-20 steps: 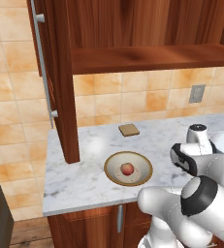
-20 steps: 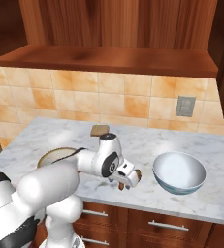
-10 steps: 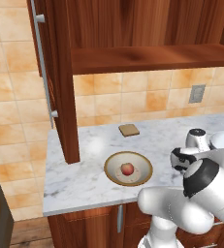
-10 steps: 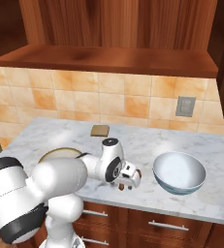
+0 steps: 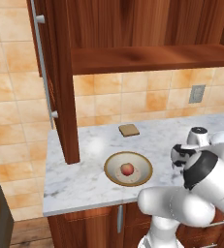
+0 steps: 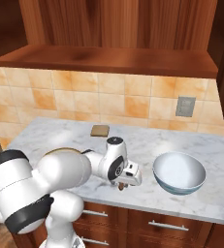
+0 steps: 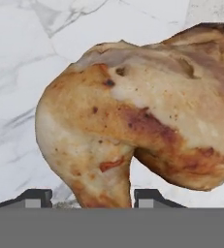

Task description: Pick both bowls and place them on the counter. Then place the chicken drumstick in one bowl and place the peach in the other bowl.

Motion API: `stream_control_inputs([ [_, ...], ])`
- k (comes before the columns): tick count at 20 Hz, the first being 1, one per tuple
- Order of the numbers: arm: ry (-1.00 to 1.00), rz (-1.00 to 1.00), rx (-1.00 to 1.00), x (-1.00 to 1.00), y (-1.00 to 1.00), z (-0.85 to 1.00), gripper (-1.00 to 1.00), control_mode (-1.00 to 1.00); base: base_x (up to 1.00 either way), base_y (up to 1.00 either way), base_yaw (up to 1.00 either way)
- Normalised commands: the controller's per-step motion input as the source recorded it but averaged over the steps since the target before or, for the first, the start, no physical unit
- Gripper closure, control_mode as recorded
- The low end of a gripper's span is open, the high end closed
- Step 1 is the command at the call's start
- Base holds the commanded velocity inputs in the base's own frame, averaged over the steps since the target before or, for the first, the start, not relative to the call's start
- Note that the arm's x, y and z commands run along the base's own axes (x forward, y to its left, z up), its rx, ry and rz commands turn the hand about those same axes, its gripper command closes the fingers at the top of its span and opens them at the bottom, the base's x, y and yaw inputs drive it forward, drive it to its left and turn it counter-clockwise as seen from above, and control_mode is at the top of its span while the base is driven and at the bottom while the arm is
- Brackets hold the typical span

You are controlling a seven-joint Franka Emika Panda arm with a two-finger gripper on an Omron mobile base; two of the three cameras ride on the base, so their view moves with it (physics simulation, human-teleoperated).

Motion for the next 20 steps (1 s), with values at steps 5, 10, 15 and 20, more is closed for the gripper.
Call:
stream_control_inputs([
  [5, 0.04, 0.0, 0.0, -0.02, 0.02, -0.01, 1.0, -1.0, 0.0, 0.0, 0.0],
  [10, -0.05, 0.0, 0.0, -0.3, 0.01, 0.2, 1.0, -1.0, 0.0, 0.0, 0.0],
  [15, -0.12, 0.03, 0.0, -0.59, 0.02, 0.55, 1.0, -1.0, 0.0, 0.0, 0.0],
  [20, -0.09, 0.04, 0.0, -0.51, 0.08, 0.69, 1.0, -1.0, 0.0, 0.0, 0.0],
])
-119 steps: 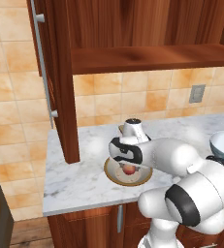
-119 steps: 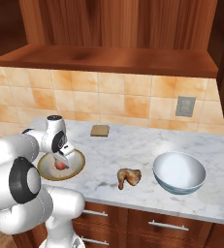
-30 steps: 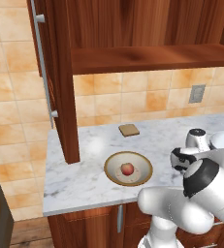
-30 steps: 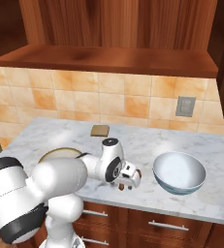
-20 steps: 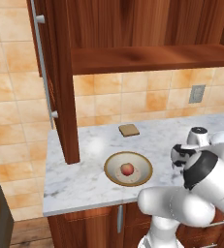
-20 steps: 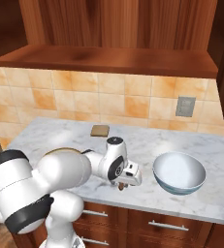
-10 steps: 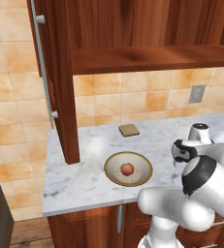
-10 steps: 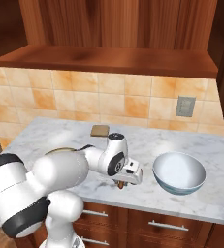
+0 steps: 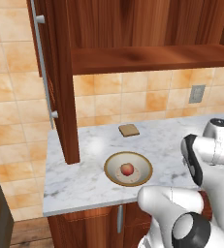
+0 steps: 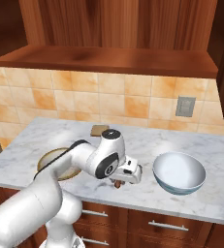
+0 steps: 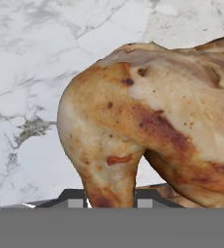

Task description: Pick both bowls and place them on the counter. Then place the chicken drumstick in one bowl and place the peach in the other bowl.

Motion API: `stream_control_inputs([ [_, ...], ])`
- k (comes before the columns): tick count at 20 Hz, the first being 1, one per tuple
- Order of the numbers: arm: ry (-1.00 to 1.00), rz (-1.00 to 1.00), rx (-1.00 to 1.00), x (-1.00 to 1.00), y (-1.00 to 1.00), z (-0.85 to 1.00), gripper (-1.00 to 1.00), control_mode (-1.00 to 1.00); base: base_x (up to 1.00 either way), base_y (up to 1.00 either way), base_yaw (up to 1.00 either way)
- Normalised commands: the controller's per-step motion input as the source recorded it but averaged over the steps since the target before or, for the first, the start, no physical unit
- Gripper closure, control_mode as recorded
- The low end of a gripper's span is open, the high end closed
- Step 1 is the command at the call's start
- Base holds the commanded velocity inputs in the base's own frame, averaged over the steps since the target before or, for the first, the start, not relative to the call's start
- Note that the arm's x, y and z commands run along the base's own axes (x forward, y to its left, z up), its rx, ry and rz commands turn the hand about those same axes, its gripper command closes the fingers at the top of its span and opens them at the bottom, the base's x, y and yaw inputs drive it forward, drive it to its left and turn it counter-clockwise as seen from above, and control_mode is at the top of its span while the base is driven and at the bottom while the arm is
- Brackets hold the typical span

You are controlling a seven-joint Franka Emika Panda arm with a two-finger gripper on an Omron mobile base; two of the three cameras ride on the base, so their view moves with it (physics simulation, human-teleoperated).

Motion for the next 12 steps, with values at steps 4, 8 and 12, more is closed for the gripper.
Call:
stream_control_inputs([
  [4, -0.06, 0.06, -0.02, -0.27, 0.11, 0.77, 1.0, -1.0, 0.0, 0.0, 0.0],
  [8, -0.05, 0.01, -0.03, -0.08, 0.0, 0.73, 1.0, -1.0, 0.0, 0.0, 0.0],
  [12, -0.02, 0.0, -0.03, 0.01, -0.06, 0.71, 1.0, -1.0, 0.0, 0.0, 0.0],
])
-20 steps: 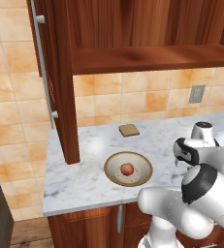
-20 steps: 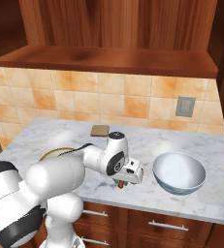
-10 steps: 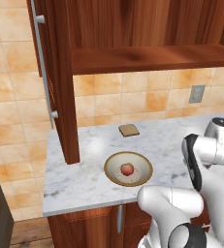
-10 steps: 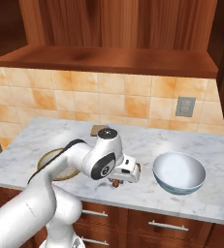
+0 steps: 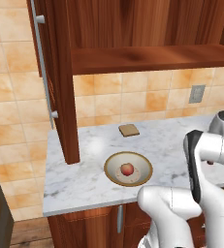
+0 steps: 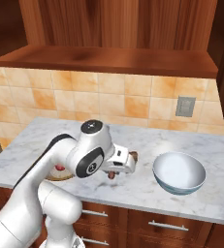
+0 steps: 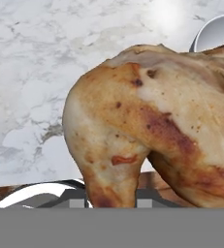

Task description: Pick both bowls and place them on the counter. Then place the chicken drumstick in one bowl and place the peach in the other bowl.

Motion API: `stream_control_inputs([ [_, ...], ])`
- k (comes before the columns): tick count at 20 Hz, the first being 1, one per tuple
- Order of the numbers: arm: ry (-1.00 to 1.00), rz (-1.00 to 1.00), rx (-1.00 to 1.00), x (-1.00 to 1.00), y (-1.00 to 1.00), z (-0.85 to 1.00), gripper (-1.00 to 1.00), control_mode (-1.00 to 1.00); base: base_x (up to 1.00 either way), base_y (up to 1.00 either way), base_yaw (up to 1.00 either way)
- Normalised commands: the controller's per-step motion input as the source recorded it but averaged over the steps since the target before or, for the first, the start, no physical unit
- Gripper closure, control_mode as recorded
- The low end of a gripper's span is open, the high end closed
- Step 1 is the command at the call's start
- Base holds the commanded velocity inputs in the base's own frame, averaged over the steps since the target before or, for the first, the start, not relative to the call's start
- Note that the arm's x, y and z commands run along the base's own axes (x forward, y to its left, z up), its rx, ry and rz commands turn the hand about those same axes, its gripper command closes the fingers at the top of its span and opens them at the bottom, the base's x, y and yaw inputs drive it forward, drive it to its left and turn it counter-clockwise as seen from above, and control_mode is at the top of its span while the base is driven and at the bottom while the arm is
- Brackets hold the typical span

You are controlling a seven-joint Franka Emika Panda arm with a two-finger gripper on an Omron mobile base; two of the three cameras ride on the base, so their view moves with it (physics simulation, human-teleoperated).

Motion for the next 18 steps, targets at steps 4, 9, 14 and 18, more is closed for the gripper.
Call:
stream_control_inputs([
  [4, 0.01, 0.0, 0.0, 0.35, -0.27, 0.63, 1.0, -1.0, 0.0, 0.0, 0.0],
  [9, 0.06, 0.0, 0.0, 0.51, -0.42, 0.44, 1.0, -1.0, 0.0, 0.0, 0.0],
  [14, 0.07, -0.01, 0.0, 0.37, -0.58, 0.18, 1.0, -1.0, 0.0, 0.0, 0.0],
  [18, 0.01, -0.07, 0.04, 0.01, -0.69, 0.01, 1.0, -1.0, 0.0, 0.0, 0.0],
])
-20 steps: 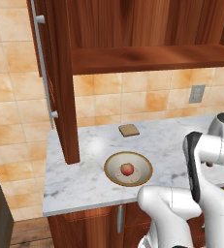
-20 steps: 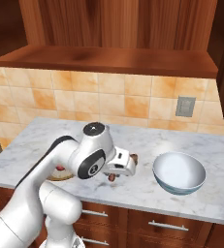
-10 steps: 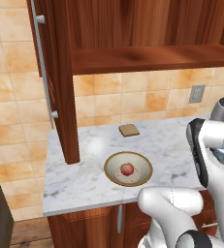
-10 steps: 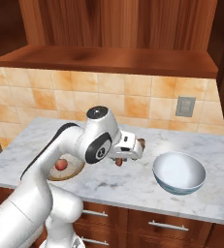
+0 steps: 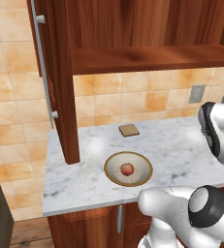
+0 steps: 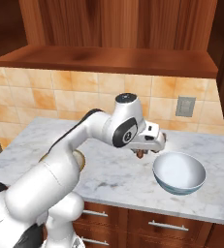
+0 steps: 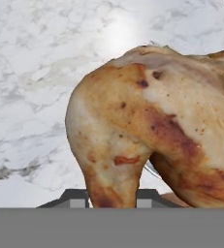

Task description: Pick both bowls and place them on the counter. Then place the chicken drumstick in one bowl and place the peach in the other bowl.

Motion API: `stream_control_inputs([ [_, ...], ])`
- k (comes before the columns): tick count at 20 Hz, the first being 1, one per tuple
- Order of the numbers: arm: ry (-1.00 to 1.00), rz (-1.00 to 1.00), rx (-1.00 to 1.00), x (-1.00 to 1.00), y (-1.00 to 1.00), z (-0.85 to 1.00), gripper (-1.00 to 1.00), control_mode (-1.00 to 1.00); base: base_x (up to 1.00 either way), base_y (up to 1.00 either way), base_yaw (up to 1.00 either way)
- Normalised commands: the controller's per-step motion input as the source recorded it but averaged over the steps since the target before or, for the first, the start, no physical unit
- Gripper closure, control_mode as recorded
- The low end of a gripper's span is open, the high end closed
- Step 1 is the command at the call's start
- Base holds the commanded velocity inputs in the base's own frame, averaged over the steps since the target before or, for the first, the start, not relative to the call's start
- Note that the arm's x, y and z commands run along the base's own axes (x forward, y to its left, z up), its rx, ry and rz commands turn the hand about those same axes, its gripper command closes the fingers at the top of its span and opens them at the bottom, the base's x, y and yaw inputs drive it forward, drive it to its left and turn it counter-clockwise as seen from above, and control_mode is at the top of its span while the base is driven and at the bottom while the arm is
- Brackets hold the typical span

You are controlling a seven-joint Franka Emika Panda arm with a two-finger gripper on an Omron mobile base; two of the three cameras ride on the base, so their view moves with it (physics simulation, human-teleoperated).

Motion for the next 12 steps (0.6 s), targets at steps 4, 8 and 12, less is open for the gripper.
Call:
stream_control_inputs([
  [4, 0.0, -0.08, 0.06, 0.0, -0.64, -0.01, 1.0, -1.0, 0.0, 0.0, 0.0],
  [8, 0.01, -0.06, 0.06, 0.0, -0.49, -0.22, 1.0, -1.0, 0.0, 0.0, 0.0],
  [12, 0.04, -0.07, 0.05, 0.0, -0.38, -0.3, 1.0, -1.0, 0.0, 0.0, 0.0],
])
